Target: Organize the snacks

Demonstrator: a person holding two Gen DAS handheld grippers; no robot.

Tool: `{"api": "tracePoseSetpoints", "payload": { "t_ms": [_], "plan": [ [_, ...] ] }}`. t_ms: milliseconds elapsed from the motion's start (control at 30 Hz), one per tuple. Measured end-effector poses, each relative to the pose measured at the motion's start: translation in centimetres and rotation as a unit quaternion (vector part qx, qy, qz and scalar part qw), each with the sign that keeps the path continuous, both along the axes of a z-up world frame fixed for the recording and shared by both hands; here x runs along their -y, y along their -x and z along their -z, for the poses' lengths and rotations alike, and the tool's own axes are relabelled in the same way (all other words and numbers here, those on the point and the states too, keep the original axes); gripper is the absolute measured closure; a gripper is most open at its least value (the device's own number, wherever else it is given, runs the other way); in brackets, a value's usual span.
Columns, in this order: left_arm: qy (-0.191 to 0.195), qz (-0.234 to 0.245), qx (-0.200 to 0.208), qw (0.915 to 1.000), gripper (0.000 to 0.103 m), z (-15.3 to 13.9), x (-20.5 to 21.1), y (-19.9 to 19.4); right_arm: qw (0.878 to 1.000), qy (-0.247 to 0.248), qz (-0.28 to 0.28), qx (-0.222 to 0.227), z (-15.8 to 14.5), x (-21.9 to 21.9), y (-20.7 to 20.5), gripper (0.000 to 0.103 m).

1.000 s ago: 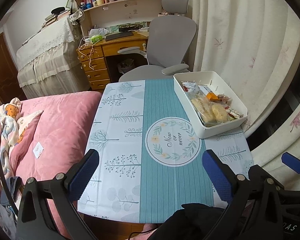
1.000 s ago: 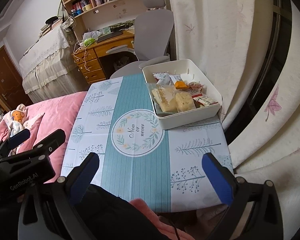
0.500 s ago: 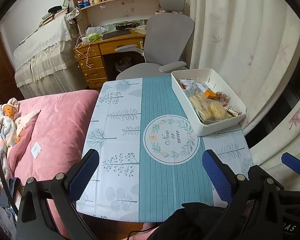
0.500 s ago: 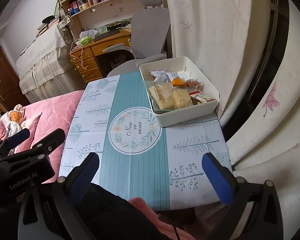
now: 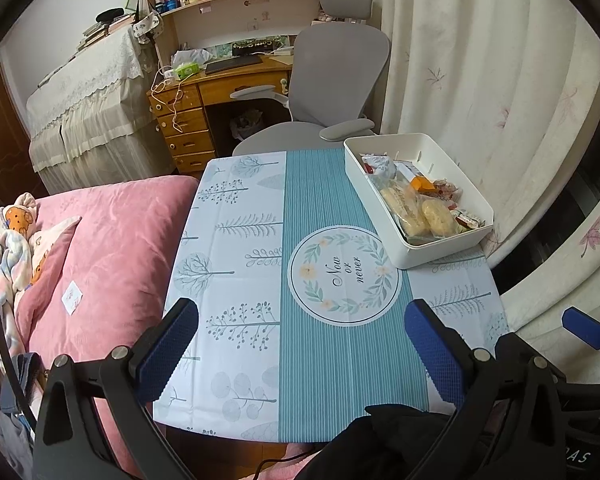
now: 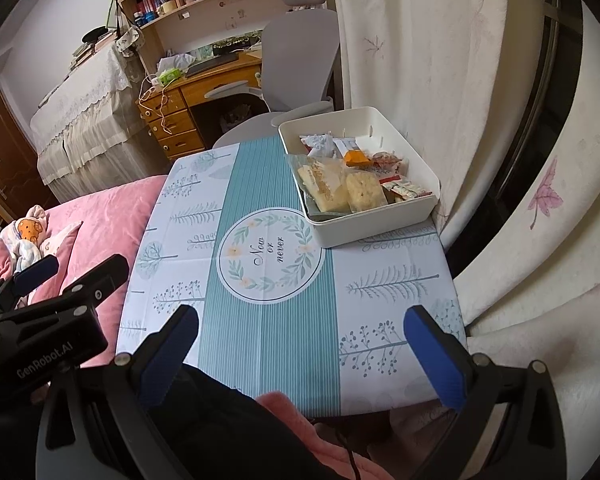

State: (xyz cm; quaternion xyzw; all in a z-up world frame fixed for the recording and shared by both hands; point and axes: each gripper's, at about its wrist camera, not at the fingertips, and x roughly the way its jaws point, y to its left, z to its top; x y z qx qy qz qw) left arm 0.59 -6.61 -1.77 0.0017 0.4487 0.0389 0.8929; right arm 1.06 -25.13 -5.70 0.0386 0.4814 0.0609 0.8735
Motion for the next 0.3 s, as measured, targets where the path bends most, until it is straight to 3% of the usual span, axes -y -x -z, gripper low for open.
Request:
{"api": "tracePoseSetpoints", "payload": {
  "t_ms": [300],
  "plan": [
    [0.005,0.001,-0.007,1.0,0.001,0.51,-0.37,0.34,1.0,0.004,0.003,-0.011,0.16,-0.17,-0.18,0.0]
  ]
}}
